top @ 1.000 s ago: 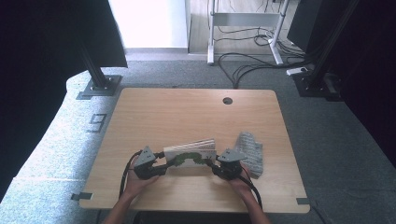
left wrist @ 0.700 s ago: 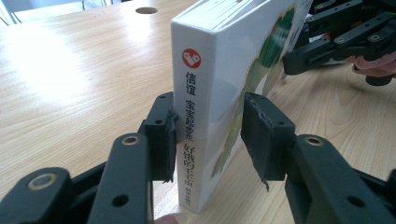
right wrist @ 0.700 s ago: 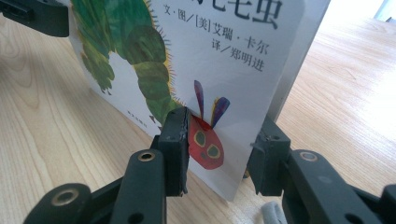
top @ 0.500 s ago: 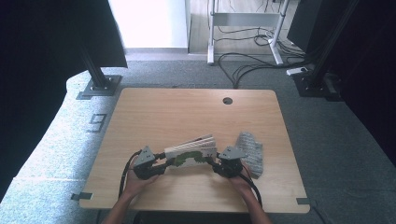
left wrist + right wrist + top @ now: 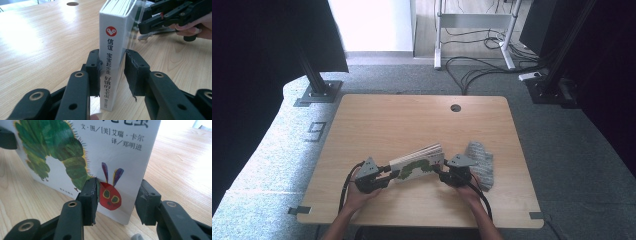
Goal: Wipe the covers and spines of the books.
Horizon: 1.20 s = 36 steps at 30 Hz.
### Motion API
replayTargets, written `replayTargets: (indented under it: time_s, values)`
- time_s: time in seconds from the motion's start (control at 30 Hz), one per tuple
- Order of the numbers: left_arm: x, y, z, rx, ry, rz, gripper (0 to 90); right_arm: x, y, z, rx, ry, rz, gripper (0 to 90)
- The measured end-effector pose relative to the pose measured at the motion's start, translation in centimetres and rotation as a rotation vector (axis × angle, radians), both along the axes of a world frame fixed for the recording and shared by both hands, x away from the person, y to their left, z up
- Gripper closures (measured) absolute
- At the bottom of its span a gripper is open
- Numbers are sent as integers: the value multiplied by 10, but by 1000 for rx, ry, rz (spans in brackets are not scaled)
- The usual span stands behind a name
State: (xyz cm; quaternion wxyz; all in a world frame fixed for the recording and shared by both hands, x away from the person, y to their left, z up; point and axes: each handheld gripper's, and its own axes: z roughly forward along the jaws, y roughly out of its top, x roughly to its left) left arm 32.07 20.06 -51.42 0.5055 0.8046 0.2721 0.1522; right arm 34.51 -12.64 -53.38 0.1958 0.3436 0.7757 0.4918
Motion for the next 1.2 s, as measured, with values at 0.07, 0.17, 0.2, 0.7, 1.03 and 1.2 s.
replayTargets:
  time_s: [0.07,0.17,0.2,0.7,1.03,1.2]
  values:
    - [0,0,0,-2,1,-5,670,0,0,0,5,1,-9,539]
    - [-1,-2,0,-2,-2,-13,678,2,0,-1,14,8,-30,528]
    - [-1,-2,0,-3,-3,-14,678,3,0,-1,18,10,-35,526]
    - [0,-5,1,-37,9,9,672,7,2,-4,43,16,-58,504]
    - [-2,-8,1,-34,3,6,710,10,2,-7,41,52,-103,501]
    - [-2,-9,2,-48,19,35,740,10,2,-7,47,58,-103,500]
